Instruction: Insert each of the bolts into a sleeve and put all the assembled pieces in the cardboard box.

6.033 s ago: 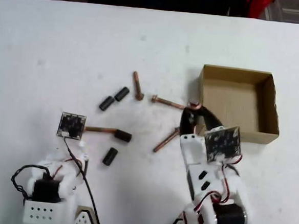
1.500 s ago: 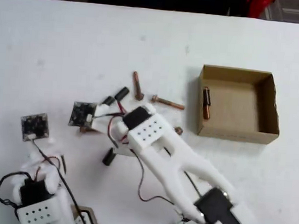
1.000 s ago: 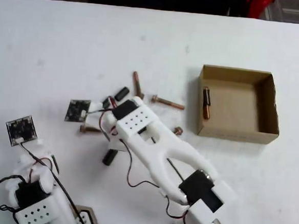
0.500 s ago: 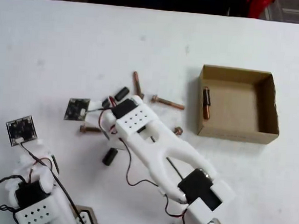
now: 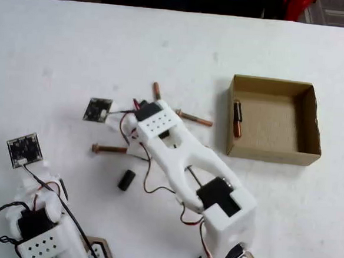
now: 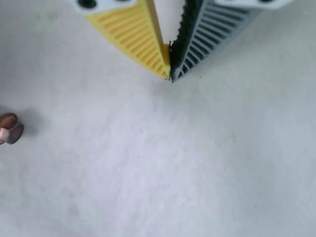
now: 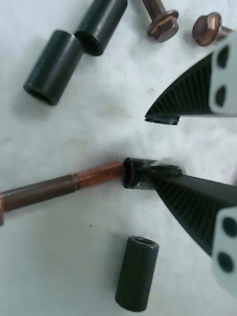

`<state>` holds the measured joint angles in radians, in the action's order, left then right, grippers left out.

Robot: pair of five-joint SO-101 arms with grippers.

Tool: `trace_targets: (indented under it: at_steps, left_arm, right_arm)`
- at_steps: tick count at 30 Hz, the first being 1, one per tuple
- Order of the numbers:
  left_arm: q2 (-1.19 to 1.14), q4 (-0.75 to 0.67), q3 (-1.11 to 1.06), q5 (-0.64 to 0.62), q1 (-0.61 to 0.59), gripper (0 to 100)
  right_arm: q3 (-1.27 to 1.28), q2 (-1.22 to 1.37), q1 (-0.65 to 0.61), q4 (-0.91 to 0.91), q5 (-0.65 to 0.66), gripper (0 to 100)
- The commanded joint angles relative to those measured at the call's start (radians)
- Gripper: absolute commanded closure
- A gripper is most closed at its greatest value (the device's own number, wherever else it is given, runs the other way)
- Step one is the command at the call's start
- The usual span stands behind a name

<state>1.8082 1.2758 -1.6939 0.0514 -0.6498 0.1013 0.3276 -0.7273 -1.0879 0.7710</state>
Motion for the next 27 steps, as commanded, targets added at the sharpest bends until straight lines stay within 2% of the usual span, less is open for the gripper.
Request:
trace_targets:
  at_steps: [1,12,18,27]
  left_arm:
    - [0.008,0.006,0.000,0.002,-0.004,98]
    - [0.007,0.006,0.000,0.002,-0.004,98]
    - [0.007,0.006,0.000,0.002,-0.002,98]
    - [0.007,0.006,0.000,0.002,-0.002,98]
  right_arm:
    - [-0.037,0.001,-0.015,-0.004,0.005,87.2]
    - [-0.032,-0.061,-0.022,-0.033,0.003,87.2]
    - [-0.029,-0.145,-0.028,-0.101,-0.057,87.2]
    - [-0.008,-0.056,-0.053,-0.099,-0.052,87.2]
